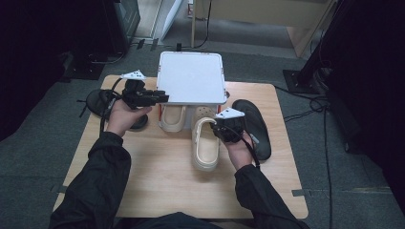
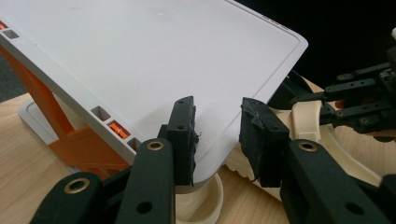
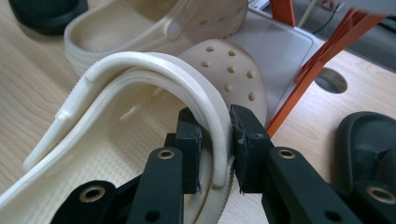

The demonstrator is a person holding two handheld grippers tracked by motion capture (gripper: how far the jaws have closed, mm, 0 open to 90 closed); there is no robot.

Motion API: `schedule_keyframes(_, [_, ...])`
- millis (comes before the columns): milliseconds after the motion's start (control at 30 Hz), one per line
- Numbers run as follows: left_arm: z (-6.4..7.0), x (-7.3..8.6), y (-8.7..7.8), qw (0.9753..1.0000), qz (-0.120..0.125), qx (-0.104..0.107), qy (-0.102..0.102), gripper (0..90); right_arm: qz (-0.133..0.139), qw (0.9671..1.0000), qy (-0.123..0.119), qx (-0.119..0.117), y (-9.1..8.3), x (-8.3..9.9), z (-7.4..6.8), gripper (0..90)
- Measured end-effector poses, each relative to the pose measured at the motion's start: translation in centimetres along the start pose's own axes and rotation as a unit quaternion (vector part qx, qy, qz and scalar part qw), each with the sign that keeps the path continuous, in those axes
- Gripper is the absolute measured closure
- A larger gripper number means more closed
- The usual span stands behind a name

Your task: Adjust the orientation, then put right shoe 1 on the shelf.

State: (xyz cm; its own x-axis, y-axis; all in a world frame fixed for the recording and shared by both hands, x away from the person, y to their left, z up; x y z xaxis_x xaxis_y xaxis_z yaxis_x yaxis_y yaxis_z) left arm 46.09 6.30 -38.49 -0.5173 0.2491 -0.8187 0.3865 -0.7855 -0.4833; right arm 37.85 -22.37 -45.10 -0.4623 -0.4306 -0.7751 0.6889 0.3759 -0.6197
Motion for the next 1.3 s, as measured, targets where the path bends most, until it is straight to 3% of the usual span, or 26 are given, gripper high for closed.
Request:
schedule_keyframes(233, [0.1,0.1,-0.1,1.0000,0.000,-0.001,0.000,66.1,0.005,0.9999,-0.013,-0.003,0.8,0.3,-0.5,71.4])
schedule_keyframes(333, [0.1,0.1,-0.1,1.0000,0.000,-0.002,0.001,66.0,0.003,0.9997,-0.001,-0.023,0.9,0.5,-0.6,67.2])
schedule_keyframes(500, [0.2,0.0,-0.1,1.0000,-0.001,-0.005,0.004,65.9,0.007,0.9995,0.005,-0.029,0.7,0.7,-0.8,63.8])
schedule_keyframes(633, [0.2,0.0,-0.1,0.9999,-0.003,-0.007,0.007,65.8,0.013,0.9982,0.025,-0.054,0.5,0.8,-0.5,53.1])
schedule_keyframes(700, [0.2,0.0,-0.1,1.0000,-0.003,-0.007,0.004,65.7,0.016,0.9968,0.033,-0.071,0.1,0.8,-0.4,50.9])
schedule_keyframes(900, [0.3,0.0,-0.1,0.9999,-0.006,-0.009,0.006,65.7,0.020,0.9948,0.043,-0.090,-1.7,0.8,-0.2,47.1])
schedule_keyframes(1300, [0.2,-0.3,-0.1,0.9998,-0.016,-0.008,0.000,65.9,0.022,0.9914,0.052,-0.118,-4.7,3.2,-1.1,52.2])
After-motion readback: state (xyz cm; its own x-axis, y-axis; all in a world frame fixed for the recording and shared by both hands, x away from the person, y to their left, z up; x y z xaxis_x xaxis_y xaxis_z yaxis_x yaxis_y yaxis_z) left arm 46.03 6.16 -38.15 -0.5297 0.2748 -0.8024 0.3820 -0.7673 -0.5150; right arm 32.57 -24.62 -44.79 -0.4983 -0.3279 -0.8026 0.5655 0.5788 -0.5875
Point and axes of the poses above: each handheld gripper's, and its own axes: y roughly forward along the jaws, x roughly out of its underside, z roughly to its right, the point moved 3 cm from there along y, roughly forward along the jaws, and after that the axes turned 4 degrees about -y, right-handed, at the moved point
